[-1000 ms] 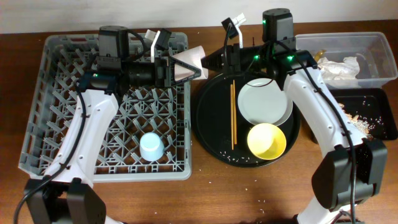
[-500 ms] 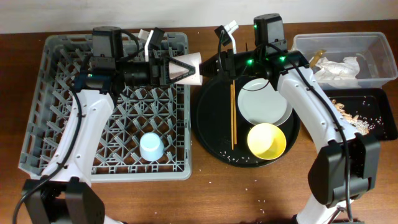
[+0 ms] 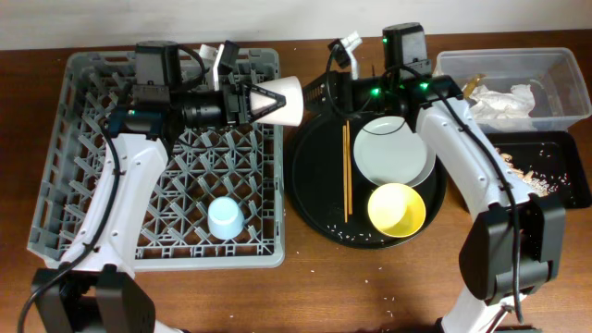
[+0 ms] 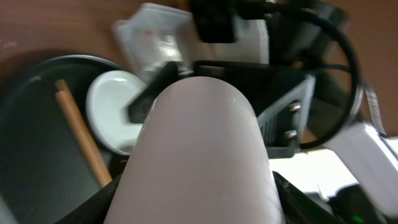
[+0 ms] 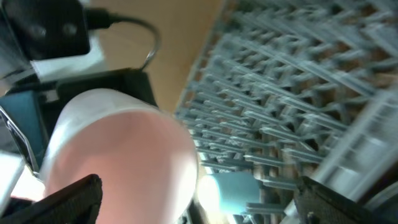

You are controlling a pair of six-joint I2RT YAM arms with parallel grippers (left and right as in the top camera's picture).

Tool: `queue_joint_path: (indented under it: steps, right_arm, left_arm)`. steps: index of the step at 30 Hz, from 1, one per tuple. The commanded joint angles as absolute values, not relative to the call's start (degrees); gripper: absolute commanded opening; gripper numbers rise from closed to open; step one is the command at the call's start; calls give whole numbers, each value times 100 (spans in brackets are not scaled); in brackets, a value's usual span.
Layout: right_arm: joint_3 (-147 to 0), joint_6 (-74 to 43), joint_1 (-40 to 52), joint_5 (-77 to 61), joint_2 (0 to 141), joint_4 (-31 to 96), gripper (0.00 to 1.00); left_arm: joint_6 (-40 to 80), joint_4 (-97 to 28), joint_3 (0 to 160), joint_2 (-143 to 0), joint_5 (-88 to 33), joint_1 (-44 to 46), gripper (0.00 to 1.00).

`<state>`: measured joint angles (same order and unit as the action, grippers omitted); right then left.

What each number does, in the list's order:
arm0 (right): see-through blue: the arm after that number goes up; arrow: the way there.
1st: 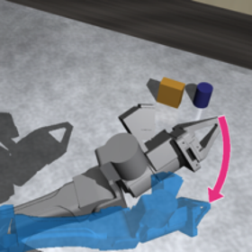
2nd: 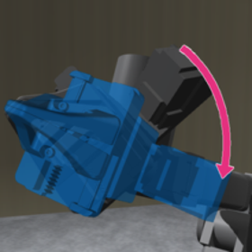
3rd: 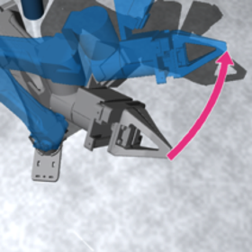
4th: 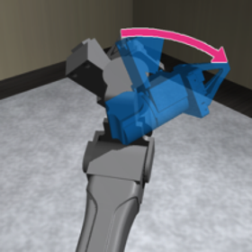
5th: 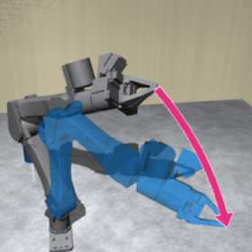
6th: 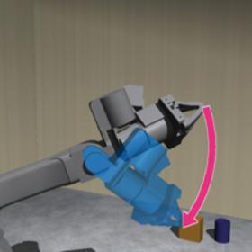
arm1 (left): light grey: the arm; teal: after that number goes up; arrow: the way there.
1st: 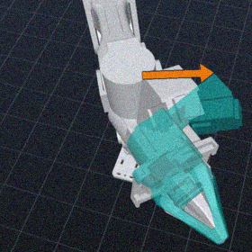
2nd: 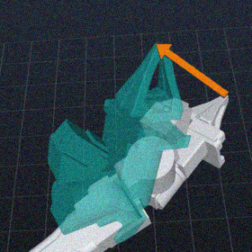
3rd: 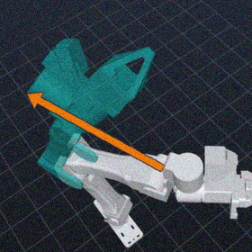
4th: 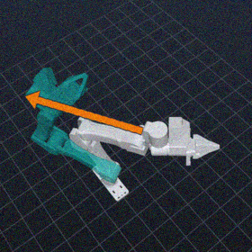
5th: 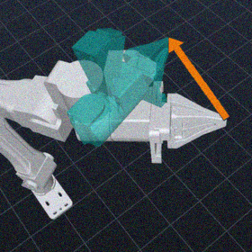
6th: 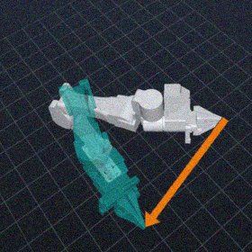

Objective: Sort waste into correct bins and load items into the dishwasher rack
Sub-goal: 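Place the pink cup upside down in the rack with the left gripper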

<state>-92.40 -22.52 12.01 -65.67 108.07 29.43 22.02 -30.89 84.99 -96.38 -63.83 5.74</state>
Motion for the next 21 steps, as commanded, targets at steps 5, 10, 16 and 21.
queue_joint_path:
  steps: [5,10,16,21]
  right_arm:
    - [-9216,-1474,552,-4060,10805,4740,98]
    - [-9216,-1372,484,-3242,10805,5194,98]
    - [-9216,-1369,484,-3076,10805,5415,99]
    - [-9216,-1363,484,-3076,10805,5424,98]
  left_arm:
    - [1656,-5551,9555,-9653,-1616,576,48]
    - [1472,-6997,10114,-9887,392,1081,48]
    - [1315,-7030,10114,-11557,517,1588,49]
    - [1317,-7096,10138,-11773,545,1588,95]
